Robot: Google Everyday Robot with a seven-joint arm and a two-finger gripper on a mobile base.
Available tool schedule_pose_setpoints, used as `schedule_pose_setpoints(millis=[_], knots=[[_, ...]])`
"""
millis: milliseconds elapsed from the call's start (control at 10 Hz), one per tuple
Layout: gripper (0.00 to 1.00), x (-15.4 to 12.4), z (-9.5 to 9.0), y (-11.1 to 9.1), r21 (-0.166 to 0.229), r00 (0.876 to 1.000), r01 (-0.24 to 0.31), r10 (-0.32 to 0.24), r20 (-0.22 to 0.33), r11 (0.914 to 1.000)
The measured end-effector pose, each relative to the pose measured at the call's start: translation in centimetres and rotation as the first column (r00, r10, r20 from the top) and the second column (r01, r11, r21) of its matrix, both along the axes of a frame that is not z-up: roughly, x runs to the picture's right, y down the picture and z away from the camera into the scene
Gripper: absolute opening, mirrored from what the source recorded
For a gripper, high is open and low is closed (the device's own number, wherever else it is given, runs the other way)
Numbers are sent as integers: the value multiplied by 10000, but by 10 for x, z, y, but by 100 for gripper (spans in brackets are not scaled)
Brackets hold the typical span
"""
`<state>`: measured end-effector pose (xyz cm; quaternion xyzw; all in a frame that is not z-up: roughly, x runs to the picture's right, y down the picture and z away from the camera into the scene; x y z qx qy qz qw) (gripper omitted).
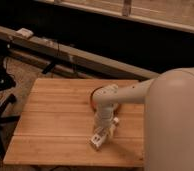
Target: Place the bottle in the ceramic bowl
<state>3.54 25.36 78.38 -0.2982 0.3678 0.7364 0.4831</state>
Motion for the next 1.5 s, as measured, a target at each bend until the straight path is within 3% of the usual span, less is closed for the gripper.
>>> schedule_pose_setpoints(millis=[200,500,700,1000,1200,1500], knots=[[55,-1,2,2,-227,9997,-215,216,64,9995],[25,14,-10,-5,-395,9955,-942,939,-114,9948],[4,30,-29,-19,-447,9932,-1129,1114,-340,9926],[0,56,-38,-42,-379,9935,-849,817,-787,9957],[0,62,-35,-70,-72,9949,-329,321,-959,9994],[0,65,-12,-112,390,9943,454,-414,-981,9982]])
